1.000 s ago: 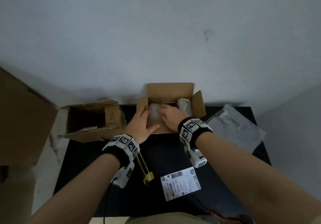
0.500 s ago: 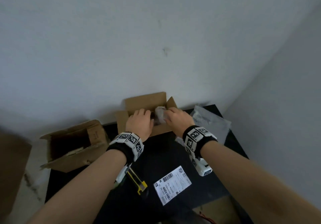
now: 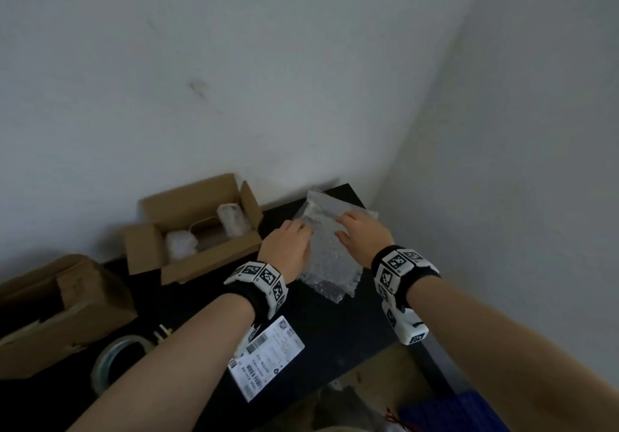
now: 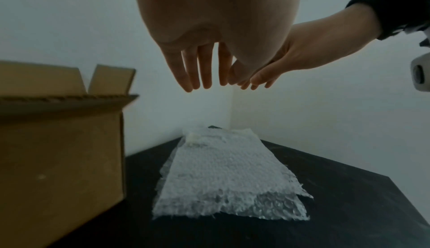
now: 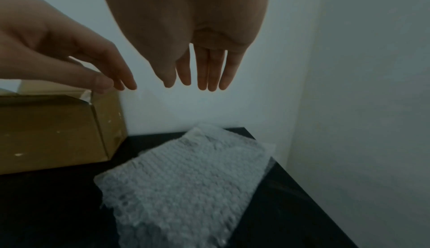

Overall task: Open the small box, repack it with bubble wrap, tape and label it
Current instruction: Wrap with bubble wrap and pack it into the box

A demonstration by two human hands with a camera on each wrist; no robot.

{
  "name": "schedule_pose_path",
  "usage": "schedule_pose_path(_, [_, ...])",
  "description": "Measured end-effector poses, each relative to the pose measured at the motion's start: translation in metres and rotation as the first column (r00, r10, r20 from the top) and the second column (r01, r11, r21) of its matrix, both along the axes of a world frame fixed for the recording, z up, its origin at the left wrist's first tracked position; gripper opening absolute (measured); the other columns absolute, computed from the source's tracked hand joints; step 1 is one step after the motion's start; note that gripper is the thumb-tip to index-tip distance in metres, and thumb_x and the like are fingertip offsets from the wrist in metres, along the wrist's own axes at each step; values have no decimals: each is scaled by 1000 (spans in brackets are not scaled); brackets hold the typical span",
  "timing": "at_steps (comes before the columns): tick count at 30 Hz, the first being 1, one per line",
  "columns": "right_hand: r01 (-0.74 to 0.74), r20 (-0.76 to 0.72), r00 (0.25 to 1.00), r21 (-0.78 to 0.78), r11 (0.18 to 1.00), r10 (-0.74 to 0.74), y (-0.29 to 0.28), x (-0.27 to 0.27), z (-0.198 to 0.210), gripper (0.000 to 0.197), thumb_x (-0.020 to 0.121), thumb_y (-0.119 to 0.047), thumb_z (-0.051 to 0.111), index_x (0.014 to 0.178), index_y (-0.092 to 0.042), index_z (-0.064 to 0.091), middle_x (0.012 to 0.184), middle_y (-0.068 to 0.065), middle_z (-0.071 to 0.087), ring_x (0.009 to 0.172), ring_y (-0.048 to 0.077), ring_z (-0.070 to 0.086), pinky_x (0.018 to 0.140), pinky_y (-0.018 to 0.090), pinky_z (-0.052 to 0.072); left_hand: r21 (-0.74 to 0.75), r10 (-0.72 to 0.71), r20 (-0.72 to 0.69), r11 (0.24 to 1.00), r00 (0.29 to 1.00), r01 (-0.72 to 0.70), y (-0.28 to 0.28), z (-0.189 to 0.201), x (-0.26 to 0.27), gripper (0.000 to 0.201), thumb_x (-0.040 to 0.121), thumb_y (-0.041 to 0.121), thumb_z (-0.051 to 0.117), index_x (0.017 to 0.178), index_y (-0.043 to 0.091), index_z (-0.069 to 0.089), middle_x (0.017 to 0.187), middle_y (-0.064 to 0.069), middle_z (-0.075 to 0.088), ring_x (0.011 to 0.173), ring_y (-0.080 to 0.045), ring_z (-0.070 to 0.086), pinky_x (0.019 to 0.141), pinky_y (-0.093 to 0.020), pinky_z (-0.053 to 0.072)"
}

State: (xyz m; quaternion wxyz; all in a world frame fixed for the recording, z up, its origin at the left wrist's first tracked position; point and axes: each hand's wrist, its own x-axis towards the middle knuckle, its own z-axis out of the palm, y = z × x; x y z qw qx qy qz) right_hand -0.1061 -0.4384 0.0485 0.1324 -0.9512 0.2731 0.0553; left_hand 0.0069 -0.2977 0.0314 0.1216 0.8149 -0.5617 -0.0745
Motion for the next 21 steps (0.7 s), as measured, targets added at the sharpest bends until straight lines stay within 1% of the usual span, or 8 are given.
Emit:
schedule_pose_path(3, [3,-41,999,72,997,0,-21,-19,-19,40,99,-30,41,136,-16,44,141,5,43,125,26,46,100,37,41,112,72,-61,992,996,-64,-20,-19,-10,37,95,20,44,132,16,44,135,-4,45,122,-21,43,95,-33,42])
schedule_pose_path(6, [-6,-84,996,145,989,19,-39,-33,-41,43,99,-31,42,139,-15,40,144,4,39,128,23,42,102,34,37,250,155,-107,960,982,-124,-35,-39,-10,42,96,21,41,137,14,39,139,-7,39,126,-24,40,99,-35,41])
schedule_pose_path(8, [-21,-109,993,188,982,42,-50,-38,-56,47,98,-31,44,141,-14,36,147,5,36,130,22,39,105,33,35,330,207,-131,931,969,-155,-44,-49,-7,44,97,20,39,140,13,34,142,-10,35,128,-26,38,99,-35,39])
schedule_pose_path(10, [-32,-127,990,219,975,61,-58,-40,-69,52,97,-32,46,143,-13,33,149,7,32,132,23,36,107,33,33,378,253,-146,908,956,-183,-52,-58,-2,44,97,20,39,140,12,34,143,-12,34,128,-28,38,99,-36,38])
schedule_pose_path(13, [-39,-123,990,241,970,71,-67,-40,-87,58,96,-33,48,145,-12,27,153,10,25,136,25,31,111,34,29,409,348,-179,877,920,-252,-64,-70,7,44,96,18,41,139,14,35,144,-13,33,128,-31,37,100,-40,39])
schedule_pose_path(16, [-50,-92,993,258,965,76,-73,-36,-103,66,94,-33,50,148,-12,17,157,10,13,141,25,23,114,36,25,425,451,-219,842,865,-331,-73,-80,17,47,94,18,42,140,13,33,148,-16,28,131,-35,34,103,-46,38])
schedule_pose_path(18, [-53,-80,994,267,962,77,-76,-33,-112,69,94,-32,51,149,-13,15,157,10,11,142,25,20,114,36,24,419,507,-248,824,826,-380,-77,-85,23,48,94,17,44,140,12,33,145,-18,33,129,-36,37,102,-47,39])
schedule_pose_path(21, [-60,-69,994,284,957,83,-78,-31,-122,64,93,-29,52,147,-12,22,155,11,16,141,25,21,114,37,26,400,564,-302,807,769,-434,-80,-89,27,44,93,14,45,136,10,37,130,-21,47,117,-36,48,95,-45,44])
